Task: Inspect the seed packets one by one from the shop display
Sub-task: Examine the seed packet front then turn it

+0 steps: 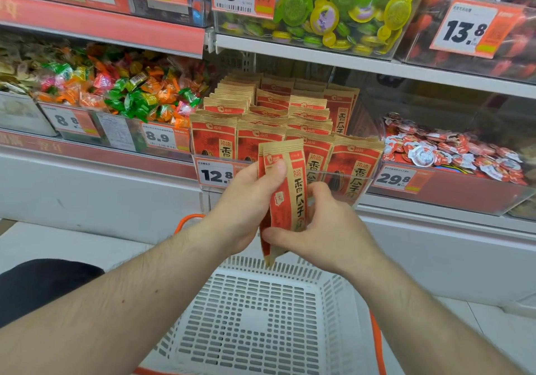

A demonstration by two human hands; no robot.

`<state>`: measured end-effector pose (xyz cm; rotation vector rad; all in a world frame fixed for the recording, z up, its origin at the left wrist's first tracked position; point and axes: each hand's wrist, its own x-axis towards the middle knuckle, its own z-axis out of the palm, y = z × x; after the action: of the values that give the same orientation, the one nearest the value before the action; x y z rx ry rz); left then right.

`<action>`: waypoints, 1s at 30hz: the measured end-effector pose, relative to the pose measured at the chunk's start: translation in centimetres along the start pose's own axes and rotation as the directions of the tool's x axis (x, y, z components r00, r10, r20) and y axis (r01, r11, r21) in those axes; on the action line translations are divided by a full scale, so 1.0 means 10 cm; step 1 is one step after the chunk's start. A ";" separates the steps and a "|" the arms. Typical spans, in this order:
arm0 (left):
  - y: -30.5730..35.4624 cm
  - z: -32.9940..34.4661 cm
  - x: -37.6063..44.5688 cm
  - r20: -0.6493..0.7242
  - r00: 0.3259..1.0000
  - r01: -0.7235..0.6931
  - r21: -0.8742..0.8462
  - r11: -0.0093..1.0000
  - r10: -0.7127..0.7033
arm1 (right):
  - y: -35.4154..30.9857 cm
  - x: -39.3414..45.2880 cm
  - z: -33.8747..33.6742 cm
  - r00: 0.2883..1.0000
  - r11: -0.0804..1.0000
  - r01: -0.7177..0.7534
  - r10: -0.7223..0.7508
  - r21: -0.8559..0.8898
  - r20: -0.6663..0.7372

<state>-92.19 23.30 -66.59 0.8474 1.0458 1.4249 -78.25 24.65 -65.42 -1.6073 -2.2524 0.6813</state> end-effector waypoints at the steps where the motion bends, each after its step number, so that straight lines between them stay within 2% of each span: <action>1: 0.00 -0.01 0.01 -0.009 1.000 0.017 -0.021 1.000 -0.017 | 0.00 0.01 -0.01 1.000 1.000 -0.005 0.005 -0.002 -0.006; 3: 0.00 -0.03 0.02 -0.005 0.998 0.060 -0.072 0.996 -0.060 | 0.05 0.06 -0.05 0.999 0.984 -0.013 0.019 0.177 -0.033; 6: 0.01 -0.05 0.01 0.070 0.992 0.109 -0.064 0.992 -0.104 | 0.11 0.14 -0.09 0.996 0.833 0.022 0.030 0.553 -0.085; 9: 0.02 -0.05 0.00 0.148 0.981 0.134 -0.067 0.989 -0.123 | 0.09 0.12 -0.11 0.997 0.714 0.046 0.013 0.698 -0.079; 12: 0.03 -0.06 0.01 0.173 0.977 0.139 -0.069 0.988 -0.125 | 0.11 0.12 -0.11 0.998 0.662 0.048 0.004 0.748 -0.068; 18: 0.05 -0.06 0.01 0.164 0.979 0.138 -0.076 0.988 -0.124 | 0.13 0.14 -0.13 0.999 0.628 0.040 -0.027 0.777 -0.030; 20: 0.07 -0.06 0.02 0.136 0.981 0.148 -0.090 0.985 -0.135 | 0.15 0.15 -0.16 0.999 0.656 0.013 -0.039 0.754 0.016; 25: 0.12 -0.10 0.07 0.007 0.979 0.203 -0.191 0.960 -0.206 | 0.26 0.18 -0.20 0.956 0.773 -0.034 -0.160 0.634 0.246; 30: 0.14 -0.11 0.09 -0.042 0.969 0.226 -0.230 0.946 -0.242 | 0.29 0.17 -0.20 0.925 0.758 -0.051 -0.209 0.650 0.317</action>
<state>-93.84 24.09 -65.77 0.4950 0.9807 1.3463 -75.50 27.46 -65.39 -1.0797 -1.9349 1.6490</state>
